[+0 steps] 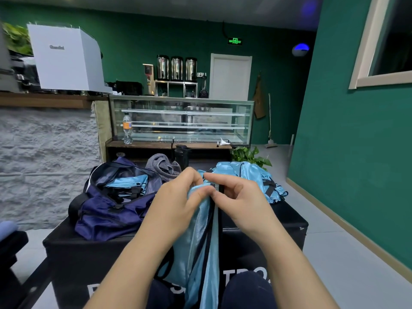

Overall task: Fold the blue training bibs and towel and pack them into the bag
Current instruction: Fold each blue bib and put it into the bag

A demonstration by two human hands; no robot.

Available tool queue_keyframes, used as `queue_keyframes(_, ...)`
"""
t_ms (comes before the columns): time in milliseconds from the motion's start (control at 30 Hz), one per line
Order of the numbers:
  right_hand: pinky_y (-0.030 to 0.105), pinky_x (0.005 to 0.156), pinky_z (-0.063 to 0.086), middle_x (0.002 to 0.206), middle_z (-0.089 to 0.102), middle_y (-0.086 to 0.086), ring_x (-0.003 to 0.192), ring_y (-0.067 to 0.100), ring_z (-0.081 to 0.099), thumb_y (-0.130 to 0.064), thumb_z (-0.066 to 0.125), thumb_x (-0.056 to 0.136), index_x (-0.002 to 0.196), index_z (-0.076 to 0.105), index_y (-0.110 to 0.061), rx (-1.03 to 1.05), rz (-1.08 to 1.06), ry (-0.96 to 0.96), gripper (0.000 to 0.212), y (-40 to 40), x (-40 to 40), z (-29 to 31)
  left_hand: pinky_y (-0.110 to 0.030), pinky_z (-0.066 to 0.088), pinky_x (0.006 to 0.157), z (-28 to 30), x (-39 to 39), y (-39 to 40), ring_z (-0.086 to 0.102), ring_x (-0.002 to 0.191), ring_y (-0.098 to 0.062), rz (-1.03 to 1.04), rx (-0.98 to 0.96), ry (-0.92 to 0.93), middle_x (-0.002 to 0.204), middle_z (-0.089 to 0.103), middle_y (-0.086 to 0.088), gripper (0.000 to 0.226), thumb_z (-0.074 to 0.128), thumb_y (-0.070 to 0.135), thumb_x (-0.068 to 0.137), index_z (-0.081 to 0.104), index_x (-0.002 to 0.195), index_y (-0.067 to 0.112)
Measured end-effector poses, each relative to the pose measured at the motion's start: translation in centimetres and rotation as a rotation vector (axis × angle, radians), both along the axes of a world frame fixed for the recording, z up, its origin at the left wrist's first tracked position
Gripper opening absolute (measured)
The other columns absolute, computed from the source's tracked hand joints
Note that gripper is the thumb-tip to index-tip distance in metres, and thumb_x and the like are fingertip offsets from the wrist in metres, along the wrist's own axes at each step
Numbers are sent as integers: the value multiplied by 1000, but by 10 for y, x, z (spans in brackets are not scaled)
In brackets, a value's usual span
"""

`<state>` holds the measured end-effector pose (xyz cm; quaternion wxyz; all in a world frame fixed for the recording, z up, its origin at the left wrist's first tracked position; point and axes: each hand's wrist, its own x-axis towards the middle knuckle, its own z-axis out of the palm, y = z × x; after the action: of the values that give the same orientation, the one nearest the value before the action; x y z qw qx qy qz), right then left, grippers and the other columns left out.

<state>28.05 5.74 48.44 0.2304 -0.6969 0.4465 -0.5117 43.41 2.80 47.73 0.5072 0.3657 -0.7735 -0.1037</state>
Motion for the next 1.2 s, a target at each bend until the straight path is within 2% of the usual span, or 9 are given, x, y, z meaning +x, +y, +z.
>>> queue_keyframes(100,9,71,46,87,66,-25,70,-3,59,8,48,89,117,65,-22,52,-9,-17,44,3,1,2,-16,36,59,1,3,-3,48,63,-8,-20,-35,12,65,55,8,22,69,43,73,52,71,29)
queue_keyframes(200,28,93,50,111,67,-17,92,4,64,0,46,95,120,65,-25,51,-4,-48,41,1,3,2,-7,39,67,5,6,-4,58,76,0,-38,-78,47,69,63,18,10,69,37,68,67,76,31)
queue_keyframes(267,23,94,48,107,69,-14,95,-3,62,-2,47,97,123,63,-25,35,9,-71,38,0,3,3,-6,40,70,7,6,-3,60,79,0,-76,-79,89,75,65,17,8,70,34,69,67,76,33)
queue_keyframes(400,16,77,48,74,68,-17,72,-3,59,1,47,97,124,55,-25,47,87,-101,38,3,5,6,-9,40,68,6,1,0,59,75,-1,-91,-91,154,81,65,10,11,71,35,69,61,69,40)
queue_keyframes(567,36,82,44,96,61,34,83,21,51,0,45,98,113,61,-27,72,199,-166,35,4,8,6,-9,36,62,5,0,0,54,68,4,-55,-69,193,75,62,20,14,70,37,69,57,67,33)
queue_keyframes(700,28,91,51,106,70,13,96,12,64,4,42,98,116,61,-17,115,273,-176,33,8,6,9,-13,38,62,2,-1,-1,53,66,1,-71,-68,254,69,60,19,17,72,37,68,56,65,31)
queue_keyframes(867,21,87,51,96,72,-5,92,6,64,9,40,97,111,62,-21,129,319,-208,39,11,6,10,-10,39,65,1,-6,2,55,67,5,-135,-42,340,69,61,22,18,71,26,69,62,69,42)
queue_keyframes(1033,13,78,49,84,74,-8,84,0,66,9,57,88,104,64,-19,108,309,-243,33,12,6,9,-16,32,53,1,-8,3,41,55,-2,-16,-2,339,59,50,17,24,71,39,65,49,68,29)
queue_keyframes(1200,10,68,48,70,72,-10,71,-3,66,10,57,87,96,65,-11,7,217,-313,25,10,-1,8,-20,30,51,-3,1,-8,36,52,-3,-44,49,298,54,43,10,33,67,46,69,48,63,19)
